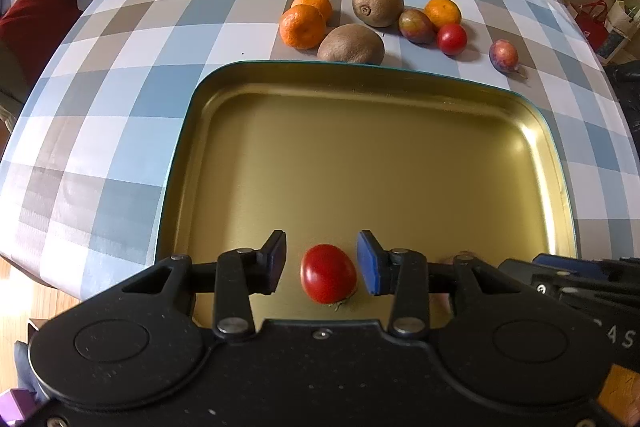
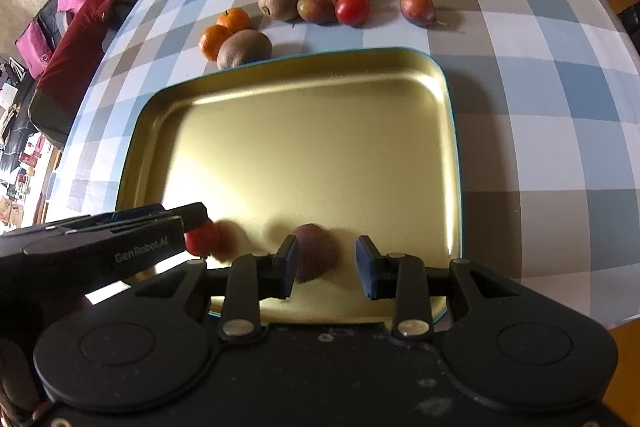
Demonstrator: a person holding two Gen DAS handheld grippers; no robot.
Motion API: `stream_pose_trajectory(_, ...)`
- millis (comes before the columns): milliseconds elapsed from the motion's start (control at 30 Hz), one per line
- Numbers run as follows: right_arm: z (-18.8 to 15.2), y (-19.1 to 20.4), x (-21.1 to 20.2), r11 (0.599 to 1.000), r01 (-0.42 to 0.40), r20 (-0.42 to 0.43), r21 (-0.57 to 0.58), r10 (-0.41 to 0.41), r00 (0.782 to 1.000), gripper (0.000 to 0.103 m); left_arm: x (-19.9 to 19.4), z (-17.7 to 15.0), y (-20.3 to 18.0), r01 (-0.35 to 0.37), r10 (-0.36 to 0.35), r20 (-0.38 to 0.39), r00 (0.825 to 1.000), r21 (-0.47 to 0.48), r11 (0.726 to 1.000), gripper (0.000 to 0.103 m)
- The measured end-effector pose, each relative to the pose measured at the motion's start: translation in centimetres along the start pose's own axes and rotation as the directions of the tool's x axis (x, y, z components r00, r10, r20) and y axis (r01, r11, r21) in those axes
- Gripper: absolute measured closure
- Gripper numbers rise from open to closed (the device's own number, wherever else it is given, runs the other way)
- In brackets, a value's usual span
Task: Organize fruits
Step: 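Carry the tomato and plum into the gold tray and open both tools, then reach the left tool to a mandarin while the right tool reaches a red plum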
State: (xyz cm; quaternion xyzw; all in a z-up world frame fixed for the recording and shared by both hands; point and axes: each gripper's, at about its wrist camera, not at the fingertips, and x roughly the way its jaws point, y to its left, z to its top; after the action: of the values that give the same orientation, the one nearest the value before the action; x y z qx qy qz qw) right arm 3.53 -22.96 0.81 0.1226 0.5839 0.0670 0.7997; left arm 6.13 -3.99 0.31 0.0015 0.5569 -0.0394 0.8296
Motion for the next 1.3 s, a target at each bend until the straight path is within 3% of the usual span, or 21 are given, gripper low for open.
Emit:
stream_pose_trajectory(367, 0.5, 0.7, 0.3, 1.0, 0.008, -0.029, -0.016, -0.009, 1.0, 0.068, 0.2, 0.1, -0.2, -0.007, 0.007, -0.022, 1.0, 0.013, 1.0, 0.05)
stream_pose_trajectory(800, 1.0, 1.5, 1.1, 0.998, -0.026, -0.149, -0.06, 0.017, 0.989, 0.068, 0.3, 0.7, 0.3, 0.022, -0.02, -0.081, 0.997, 0.014, 1.0, 0.05)
stream_pose_trajectory(1033, 3.1, 0.5, 0.1, 0.997, 0.011, -0.165, -0.077, -0.023, 0.986, 0.068, -0.2, 2.4, 0.8, 0.028, -0.023, -0.103, 0.994, 0.046, 0.999, 0.05)
stream_pose_trajectory(1300, 7.2, -0.6, -1.7, 0.999, 0.01, -0.12, -0.049, -0.016, 0.993, 0.068, -0.9, 6.1, 1.3, 0.029, -0.023, -0.073, 0.997, 0.081, 0.996, 0.05)
